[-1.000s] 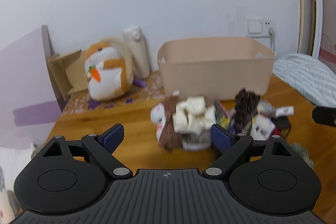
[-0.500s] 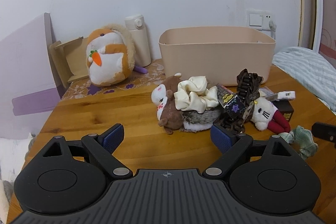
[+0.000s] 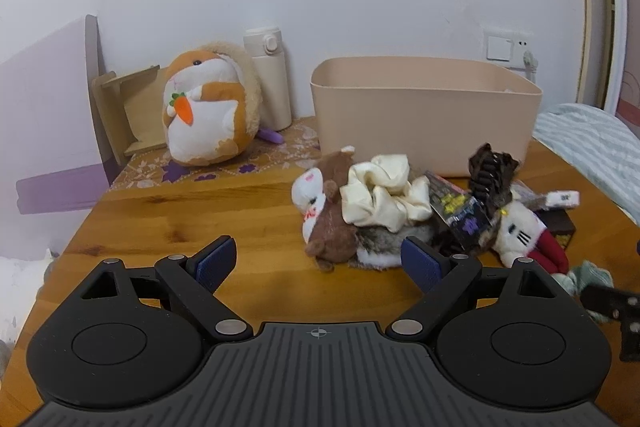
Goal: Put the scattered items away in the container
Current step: 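Move both tools back toward the remaining pile of items, then grasp the cream scrunchie with the left tool while the right tool grasps the green plaid scrunchie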
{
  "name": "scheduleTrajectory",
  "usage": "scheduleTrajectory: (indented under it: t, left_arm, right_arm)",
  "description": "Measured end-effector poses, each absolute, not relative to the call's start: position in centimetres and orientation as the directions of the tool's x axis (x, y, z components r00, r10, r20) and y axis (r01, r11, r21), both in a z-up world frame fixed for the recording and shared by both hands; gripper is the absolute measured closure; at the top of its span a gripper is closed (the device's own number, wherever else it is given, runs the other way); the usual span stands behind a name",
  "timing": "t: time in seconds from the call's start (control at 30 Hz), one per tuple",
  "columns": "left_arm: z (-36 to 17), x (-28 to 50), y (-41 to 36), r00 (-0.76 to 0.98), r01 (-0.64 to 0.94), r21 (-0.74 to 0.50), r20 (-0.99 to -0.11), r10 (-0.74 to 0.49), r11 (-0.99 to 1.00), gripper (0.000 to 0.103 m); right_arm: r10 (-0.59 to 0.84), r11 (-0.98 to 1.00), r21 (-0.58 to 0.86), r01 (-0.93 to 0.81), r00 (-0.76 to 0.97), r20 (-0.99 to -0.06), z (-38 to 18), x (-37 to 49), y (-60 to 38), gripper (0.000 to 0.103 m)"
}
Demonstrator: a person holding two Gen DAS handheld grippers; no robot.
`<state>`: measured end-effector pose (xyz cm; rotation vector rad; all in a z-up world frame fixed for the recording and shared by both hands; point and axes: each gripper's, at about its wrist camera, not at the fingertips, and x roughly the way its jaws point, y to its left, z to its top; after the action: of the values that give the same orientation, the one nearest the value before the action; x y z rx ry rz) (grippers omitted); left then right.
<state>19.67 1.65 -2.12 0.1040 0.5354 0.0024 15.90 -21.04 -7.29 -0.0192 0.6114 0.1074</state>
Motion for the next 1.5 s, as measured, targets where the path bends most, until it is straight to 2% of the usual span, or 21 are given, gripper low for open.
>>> scheduleTrajectory:
  t: [0.23,0.67,0.7,0.77,0.83,0.9,1.0,1.03,1.17,1.23,1.5]
  left_arm:
    - [-2.2,22.2,1.2,0.87,0.02,0.113,-0.492,0.038,0.993,0.012]
    - [-4.0,25.8,0.2,0.851,0.043,0.079,-0.525,0.005,0.996,0.013]
    - [-4.1,26.0,0.2,0.849,0.044,0.075,-0.528,0.003,0.996,0.015]
    - [-4.3,26.3,0.2,0.843,0.044,0.067,-0.538,-0.001,0.997,0.035]
    - [-4.5,26.7,0.2,0.829,0.06,0.047,-0.559,-0.023,0.997,0.045]
    - [-4.6,26.9,0.3,0.826,0.059,0.037,-0.564,-0.028,0.998,0.047]
    - [-4.6,26.9,0.2,0.83,0.05,0.044,-0.557,-0.017,0.998,0.055]
    - [-4.6,26.9,0.3,0.832,0.043,0.048,-0.554,-0.009,0.998,0.062]
    - [-4.4,26.6,0.7,0.841,0.029,0.041,-0.541,-0.002,0.999,0.083]
    - [-4.1,26.4,0.8,0.845,0.032,0.029,-0.535,-0.012,0.999,0.091]
    - [-3.8,25.3,0.9,0.846,0.038,0.015,-0.533,-0.024,0.999,0.094]
  right_arm:
    - [0.084,0.996,0.015,-0.093,0.808,-0.583,-7.9,16.9,-21.4,0.009]
    - [0.108,0.991,0.006,-0.131,0.786,-0.609,-8.4,17.5,-21.4,0.019]
    - [0.109,0.991,0.004,-0.135,0.784,-0.611,-8.5,17.5,-21.3,0.021]
    - [0.112,0.99,0.004,-0.139,0.779,-0.616,-8.6,17.6,-21.2,0.027]
    - [0.113,0.99,0.007,-0.139,0.774,-0.622,-8.7,17.6,-21.2,0.032]
    - [0.115,0.99,0.01,-0.14,0.77,-0.627,-8.8,17.7,-21.2,0.04]
    - [0.125,0.989,0.015,-0.15,0.763,-0.635,-8.9,17.7,-21.2,0.049]
    - [0.129,0.988,0.016,-0.154,0.76,-0.637,-8.9,17.7,-21.1,0.053]
    - [0.148,0.984,0.022,-0.176,0.745,-0.65,-9.0,17.7,-20.8,0.081]
    - [0.148,0.983,0.016,-0.182,0.742,-0.654,-9.1,17.6,-20.5,0.085]
    - [0.167,0.982,0.042,-0.186,0.738,-0.654,-8.9,17.1,-20.8,0.094]
